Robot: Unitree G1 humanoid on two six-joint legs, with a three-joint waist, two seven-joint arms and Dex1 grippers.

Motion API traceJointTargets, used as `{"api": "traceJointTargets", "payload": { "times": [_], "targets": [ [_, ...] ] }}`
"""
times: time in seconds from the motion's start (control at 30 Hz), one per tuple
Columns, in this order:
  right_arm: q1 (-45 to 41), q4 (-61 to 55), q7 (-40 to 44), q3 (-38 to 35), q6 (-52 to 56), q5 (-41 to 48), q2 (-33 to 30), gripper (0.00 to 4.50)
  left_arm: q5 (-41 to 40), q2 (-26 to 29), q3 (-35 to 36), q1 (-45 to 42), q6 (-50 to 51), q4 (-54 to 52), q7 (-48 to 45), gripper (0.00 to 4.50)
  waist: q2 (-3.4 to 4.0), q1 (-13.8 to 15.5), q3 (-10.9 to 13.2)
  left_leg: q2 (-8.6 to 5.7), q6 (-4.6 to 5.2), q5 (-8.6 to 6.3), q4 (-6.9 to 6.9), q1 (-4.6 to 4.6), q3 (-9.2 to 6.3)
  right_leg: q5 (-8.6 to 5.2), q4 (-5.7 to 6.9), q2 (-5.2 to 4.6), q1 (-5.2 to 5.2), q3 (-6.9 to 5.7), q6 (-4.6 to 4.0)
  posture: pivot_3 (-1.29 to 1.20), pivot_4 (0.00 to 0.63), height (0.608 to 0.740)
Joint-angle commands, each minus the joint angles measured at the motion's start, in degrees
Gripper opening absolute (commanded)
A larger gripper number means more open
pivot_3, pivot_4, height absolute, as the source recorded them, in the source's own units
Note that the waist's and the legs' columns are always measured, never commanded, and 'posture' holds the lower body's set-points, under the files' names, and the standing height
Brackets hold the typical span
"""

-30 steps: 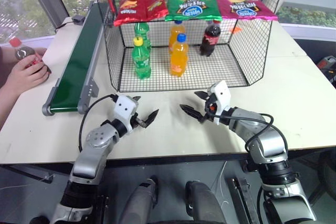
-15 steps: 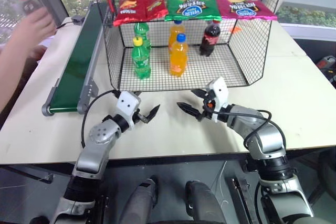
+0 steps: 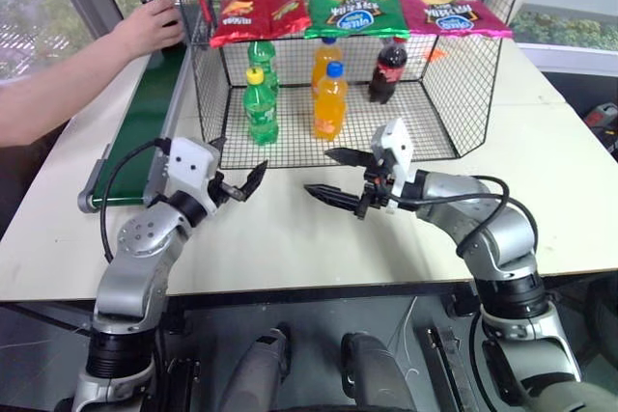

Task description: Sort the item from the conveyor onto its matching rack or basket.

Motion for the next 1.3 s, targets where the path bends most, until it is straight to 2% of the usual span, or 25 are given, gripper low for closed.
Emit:
{"api": "traceJointTargets", "payload": {
  "times": [0.03, 0.2, 0.43, 0.57, 0.77, 1.3],
  "targets": [
    [-1.43, -2.05, 0.53, -0.02, -0.81, 0.88, 0.0, 4.47, -0.61, -0.17, 0.21, -0.64, 0.57, -3.31, 1.08, 4.5, 0.0, 0.0, 0.0, 0.0, 0.0, 0.0, 0.0, 0.0, 0.0, 0.01, 0.0, 0.0, 0.0, 0.0, -0.01, 0.0, 0.15, 0.738],
    [-1.0, -2.38, 1.5, 0.0, -0.37, 1.44, -0.52, 4.47, -1.4, -0.95, 2.22, -1.41, 1.79, -4.5, 3.59, 4.5, 0.0, 0.0, 0.0, 0.0, 0.0, 0.0, 0.0, 0.0, 0.0, 0.0, 0.0, 0.0, 0.0, 0.0, 0.0, 0.0, 0.15, 0.738],
    [-1.7, -2.03, 5.91, -0.13, 0.22, 4.17, -1.98, 4.47, -4.55, -1.9, 12.67, 1.0, 6.57, -8.55, 10.49, 4.5, 0.0, -0.25, 0.0, 0.02, 0.0, 0.0, -0.02, 0.01, 0.0, 0.0, 0.0, 0.02, -0.02, 0.0, 0.01, 0.0, 0.15, 0.738],
    [-2.98, -0.85, 7.9, -0.19, 0.45, 5.23, -2.6, 4.47, -3.16, 0.1, 19.78, 2.92, 3.96, -2.95, 12.58, 4.5, -0.01, -0.1, 0.0, 0.04, 0.0, 0.0, -0.02, 0.02, -0.01, -0.01, 0.02, 0.03, -0.02, -0.01, 0.01, 0.0, 0.15, 0.738],
    [-2.99, -0.37, 7.55, 0.38, -0.45, 4.33, -2.15, 4.47, -0.31, 2.9, 23.92, 0.86, 0.87, 4.23, 16.41, 4.5, -0.05, 0.35, 0.0, 0.0, -0.01, 0.0, 0.01, 0.0, -0.02, 0.0, -0.08, -0.01, 0.03, -0.03, 0.01, 0.0, 0.15, 0.738],
    [-1.05, -1.74, 5.45, 0.53, -1.61, 3.01, -2.35, 4.47, 0.21, 2.39, 21.64, -3.3, -2.76, 13.55, 18.2, 4.5, -0.05, 0.04, 0.0, 0.01, -0.01, -0.01, -0.04, -0.01, -0.02, 0.02, -0.08, 0.0, -0.01, -0.03, -0.02, 0.0, 0.15, 0.738]
  ]
}}
